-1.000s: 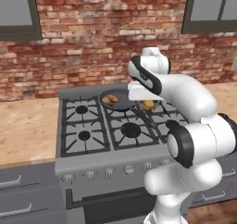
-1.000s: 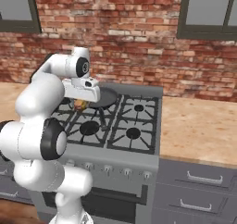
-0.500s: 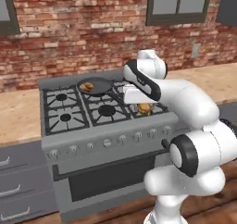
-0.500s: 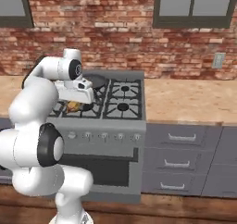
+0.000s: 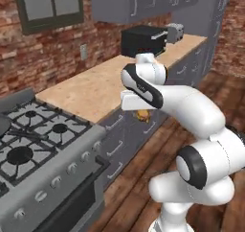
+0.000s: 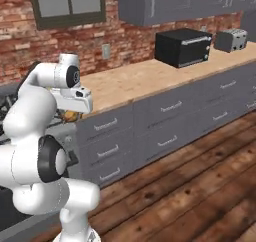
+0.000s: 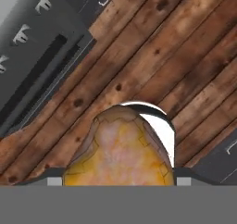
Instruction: Take the chicken drumsticks from the pan and place one on each plate on the dining counter.
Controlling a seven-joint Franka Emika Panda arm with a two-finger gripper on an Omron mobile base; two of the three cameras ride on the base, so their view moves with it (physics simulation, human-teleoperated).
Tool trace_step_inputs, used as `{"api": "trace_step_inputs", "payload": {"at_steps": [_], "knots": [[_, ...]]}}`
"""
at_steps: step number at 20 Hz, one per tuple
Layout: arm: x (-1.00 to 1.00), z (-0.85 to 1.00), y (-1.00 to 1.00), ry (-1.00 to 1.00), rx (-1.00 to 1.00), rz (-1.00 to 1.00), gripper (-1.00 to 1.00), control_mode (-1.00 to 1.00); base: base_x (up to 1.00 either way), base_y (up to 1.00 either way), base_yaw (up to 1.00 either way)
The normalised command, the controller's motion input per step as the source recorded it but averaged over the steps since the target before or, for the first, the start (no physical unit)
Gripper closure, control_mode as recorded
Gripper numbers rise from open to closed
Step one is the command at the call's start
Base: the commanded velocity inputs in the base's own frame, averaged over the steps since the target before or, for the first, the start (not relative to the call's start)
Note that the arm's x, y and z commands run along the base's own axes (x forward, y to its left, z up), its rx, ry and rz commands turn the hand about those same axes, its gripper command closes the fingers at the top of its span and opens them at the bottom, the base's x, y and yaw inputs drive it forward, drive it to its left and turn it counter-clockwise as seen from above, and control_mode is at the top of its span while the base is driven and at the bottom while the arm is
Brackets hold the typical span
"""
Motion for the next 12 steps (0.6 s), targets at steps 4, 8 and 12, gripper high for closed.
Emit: {"api": "trace_step_inputs", "payload": {"at_steps": [4,8,12], "knots": [[0.00,0.00,0.00,0.00,0.00,0.00,1.00,1.00,0.00,0.02,-1.00],[0.00,0.00,0.00,0.00,0.00,0.00,1.00,1.00,0.00,0.01,-1.00],[0.00,0.00,0.00,0.00,0.00,0.00,1.00,1.00,0.00,0.00,-1.00]]}}
